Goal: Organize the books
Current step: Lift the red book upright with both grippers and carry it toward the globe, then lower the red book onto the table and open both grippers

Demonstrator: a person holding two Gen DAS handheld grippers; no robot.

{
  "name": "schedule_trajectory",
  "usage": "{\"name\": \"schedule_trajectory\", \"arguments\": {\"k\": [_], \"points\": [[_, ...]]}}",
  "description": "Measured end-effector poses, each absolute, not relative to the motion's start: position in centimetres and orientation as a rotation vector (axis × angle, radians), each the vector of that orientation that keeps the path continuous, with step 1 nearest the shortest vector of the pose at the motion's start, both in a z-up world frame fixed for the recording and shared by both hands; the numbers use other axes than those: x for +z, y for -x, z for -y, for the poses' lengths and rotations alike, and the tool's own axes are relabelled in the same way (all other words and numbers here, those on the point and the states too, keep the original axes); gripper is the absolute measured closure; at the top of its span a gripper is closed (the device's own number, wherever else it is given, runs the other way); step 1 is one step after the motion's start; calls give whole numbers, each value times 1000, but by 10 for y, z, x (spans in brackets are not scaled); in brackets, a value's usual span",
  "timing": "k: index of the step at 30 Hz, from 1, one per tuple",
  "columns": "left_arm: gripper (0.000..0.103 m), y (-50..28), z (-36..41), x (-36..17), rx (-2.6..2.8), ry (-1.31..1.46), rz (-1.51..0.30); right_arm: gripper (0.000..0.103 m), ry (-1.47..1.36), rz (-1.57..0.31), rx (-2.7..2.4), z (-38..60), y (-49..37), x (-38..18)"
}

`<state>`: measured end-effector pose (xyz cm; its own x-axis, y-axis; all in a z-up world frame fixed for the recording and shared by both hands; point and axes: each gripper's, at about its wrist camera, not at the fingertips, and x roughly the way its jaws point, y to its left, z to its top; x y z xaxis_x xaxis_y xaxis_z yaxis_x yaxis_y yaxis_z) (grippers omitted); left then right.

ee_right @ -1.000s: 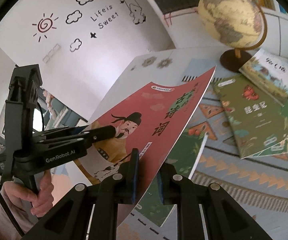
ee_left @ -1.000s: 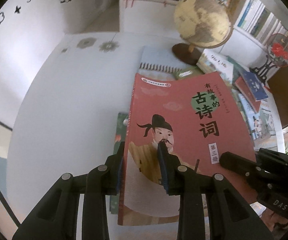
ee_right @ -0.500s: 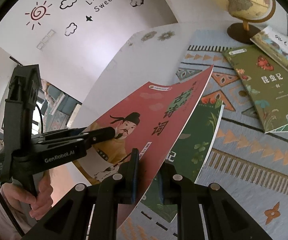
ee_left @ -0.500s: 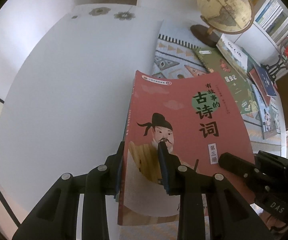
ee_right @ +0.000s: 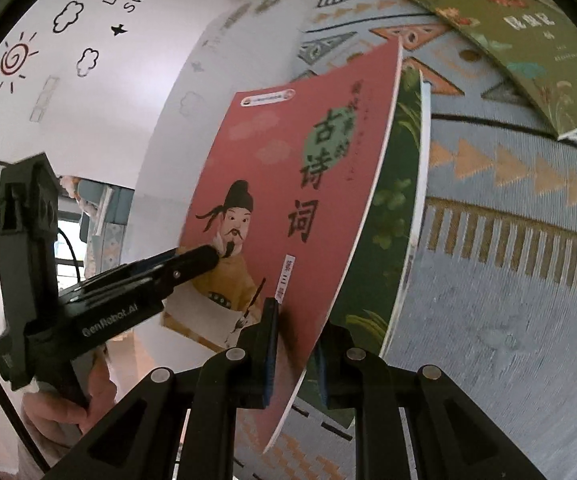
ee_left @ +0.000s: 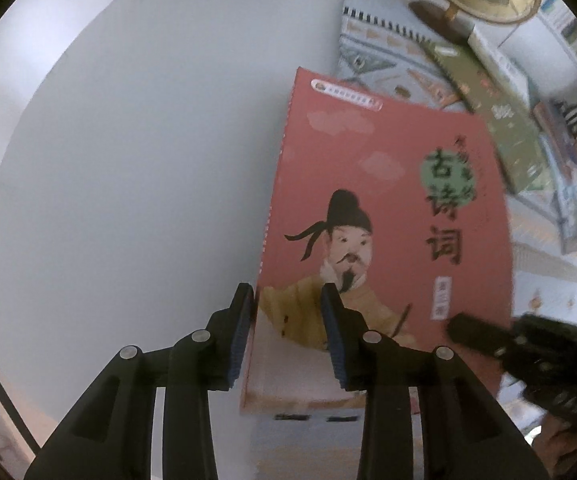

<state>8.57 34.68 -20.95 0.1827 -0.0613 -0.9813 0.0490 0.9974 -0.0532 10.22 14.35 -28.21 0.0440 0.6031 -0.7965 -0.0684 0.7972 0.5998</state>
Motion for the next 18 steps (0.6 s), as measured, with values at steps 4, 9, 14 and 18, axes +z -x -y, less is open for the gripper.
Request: {"name": "schedule_trajectory", "arguments": {"k": [4, 9, 14, 18], "points": [[73, -84, -349, -209, -86, 9, -1383, 87, -487, -1469, 529, -141, -105, -286], [72, -84, -353, -213, -93, 42, -1393, 85, -523, -1491, 507, -132, -106, -292], [71, -82, -354, -214, -82, 47, -1391, 84, -533, -1495, 502, -123, -108, -291], [71, -80, -356, -212, -74, 55, -1398, 82, -539, -1508, 496, -119, -109, -288]]}}
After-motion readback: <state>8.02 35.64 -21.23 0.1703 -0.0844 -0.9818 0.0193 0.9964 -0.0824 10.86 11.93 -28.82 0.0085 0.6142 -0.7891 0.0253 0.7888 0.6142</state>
